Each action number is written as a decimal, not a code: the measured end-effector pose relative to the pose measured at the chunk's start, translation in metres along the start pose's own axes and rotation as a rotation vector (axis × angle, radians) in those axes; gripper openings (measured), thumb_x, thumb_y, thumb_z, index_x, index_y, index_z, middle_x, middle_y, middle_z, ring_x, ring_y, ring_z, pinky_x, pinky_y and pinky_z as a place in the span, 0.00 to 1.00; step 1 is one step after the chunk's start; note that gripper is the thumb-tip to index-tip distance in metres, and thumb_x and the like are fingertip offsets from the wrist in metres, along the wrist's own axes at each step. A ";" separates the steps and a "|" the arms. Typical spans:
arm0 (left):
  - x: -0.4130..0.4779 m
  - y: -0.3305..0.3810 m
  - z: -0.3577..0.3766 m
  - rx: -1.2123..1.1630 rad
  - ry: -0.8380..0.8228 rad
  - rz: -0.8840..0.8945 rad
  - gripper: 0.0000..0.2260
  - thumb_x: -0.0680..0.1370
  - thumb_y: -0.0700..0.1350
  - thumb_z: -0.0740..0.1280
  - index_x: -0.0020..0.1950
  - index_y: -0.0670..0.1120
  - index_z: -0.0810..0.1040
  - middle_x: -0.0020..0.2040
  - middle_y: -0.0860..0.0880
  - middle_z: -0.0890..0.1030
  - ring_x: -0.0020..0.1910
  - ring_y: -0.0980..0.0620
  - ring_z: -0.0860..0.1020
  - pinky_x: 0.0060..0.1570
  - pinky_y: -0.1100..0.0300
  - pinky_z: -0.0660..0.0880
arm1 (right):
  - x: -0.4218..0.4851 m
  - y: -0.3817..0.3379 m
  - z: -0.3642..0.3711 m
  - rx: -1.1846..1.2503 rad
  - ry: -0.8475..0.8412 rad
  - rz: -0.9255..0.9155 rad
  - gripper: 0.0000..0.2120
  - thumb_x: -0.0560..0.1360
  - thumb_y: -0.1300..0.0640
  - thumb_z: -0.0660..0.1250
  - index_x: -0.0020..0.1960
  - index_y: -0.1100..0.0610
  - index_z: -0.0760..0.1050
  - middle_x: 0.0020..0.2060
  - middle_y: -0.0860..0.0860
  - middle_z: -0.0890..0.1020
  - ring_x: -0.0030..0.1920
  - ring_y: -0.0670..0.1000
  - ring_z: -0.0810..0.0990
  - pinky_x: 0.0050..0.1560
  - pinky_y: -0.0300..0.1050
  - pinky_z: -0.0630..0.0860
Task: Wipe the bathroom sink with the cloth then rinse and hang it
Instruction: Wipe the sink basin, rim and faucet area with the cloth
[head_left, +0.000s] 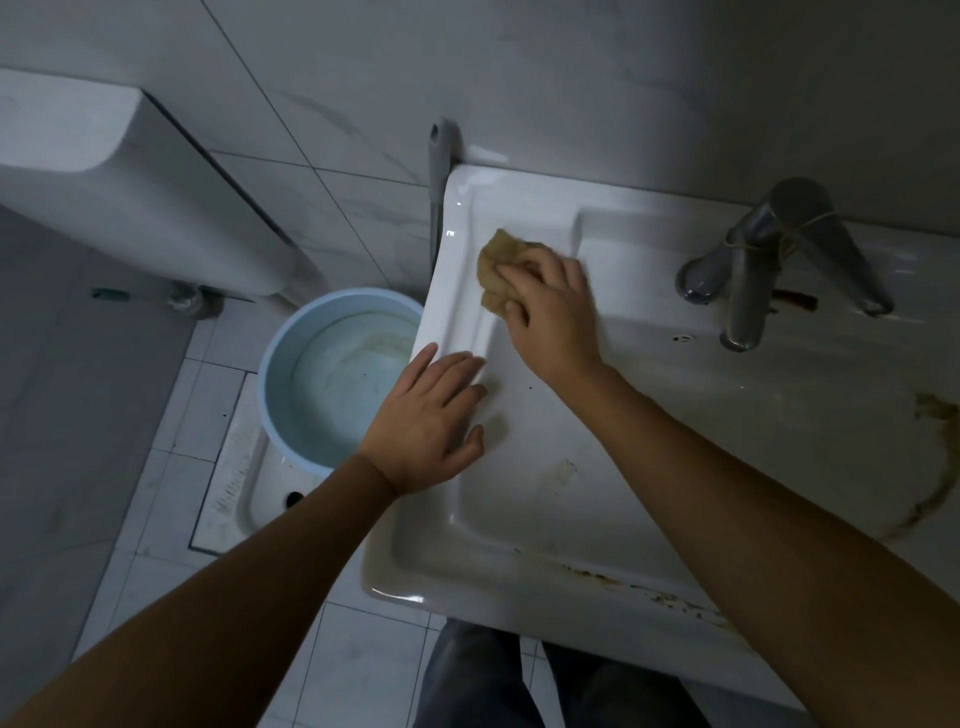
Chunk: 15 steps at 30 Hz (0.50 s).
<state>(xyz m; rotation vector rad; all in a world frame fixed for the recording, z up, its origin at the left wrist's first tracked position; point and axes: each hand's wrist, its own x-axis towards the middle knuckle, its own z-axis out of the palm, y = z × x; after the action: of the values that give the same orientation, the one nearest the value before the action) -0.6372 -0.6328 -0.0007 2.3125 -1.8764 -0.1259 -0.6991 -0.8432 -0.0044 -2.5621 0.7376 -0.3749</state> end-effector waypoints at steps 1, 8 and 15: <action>0.000 0.000 0.000 0.002 -0.004 -0.001 0.20 0.77 0.54 0.64 0.61 0.43 0.81 0.70 0.42 0.76 0.72 0.42 0.72 0.77 0.39 0.58 | -0.005 0.000 0.003 -0.026 -0.010 -0.016 0.22 0.73 0.56 0.63 0.67 0.49 0.76 0.65 0.49 0.75 0.64 0.57 0.70 0.67 0.55 0.68; 0.001 0.002 -0.002 -0.016 0.027 0.004 0.18 0.75 0.52 0.66 0.59 0.42 0.81 0.69 0.42 0.77 0.71 0.41 0.74 0.77 0.41 0.59 | -0.035 0.044 -0.019 0.008 0.021 -0.005 0.22 0.73 0.62 0.65 0.66 0.54 0.77 0.62 0.51 0.76 0.62 0.56 0.70 0.60 0.53 0.74; 0.001 0.002 -0.004 -0.034 0.021 -0.002 0.18 0.75 0.52 0.66 0.59 0.42 0.81 0.69 0.42 0.77 0.71 0.41 0.74 0.77 0.40 0.60 | -0.017 0.042 -0.019 -0.008 0.093 0.237 0.23 0.75 0.56 0.66 0.71 0.51 0.73 0.67 0.51 0.72 0.66 0.57 0.68 0.63 0.56 0.74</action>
<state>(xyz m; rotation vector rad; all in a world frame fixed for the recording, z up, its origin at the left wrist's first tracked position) -0.6387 -0.6339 0.0035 2.2850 -1.8472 -0.1326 -0.7381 -0.8715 -0.0108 -2.4418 1.0654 -0.4159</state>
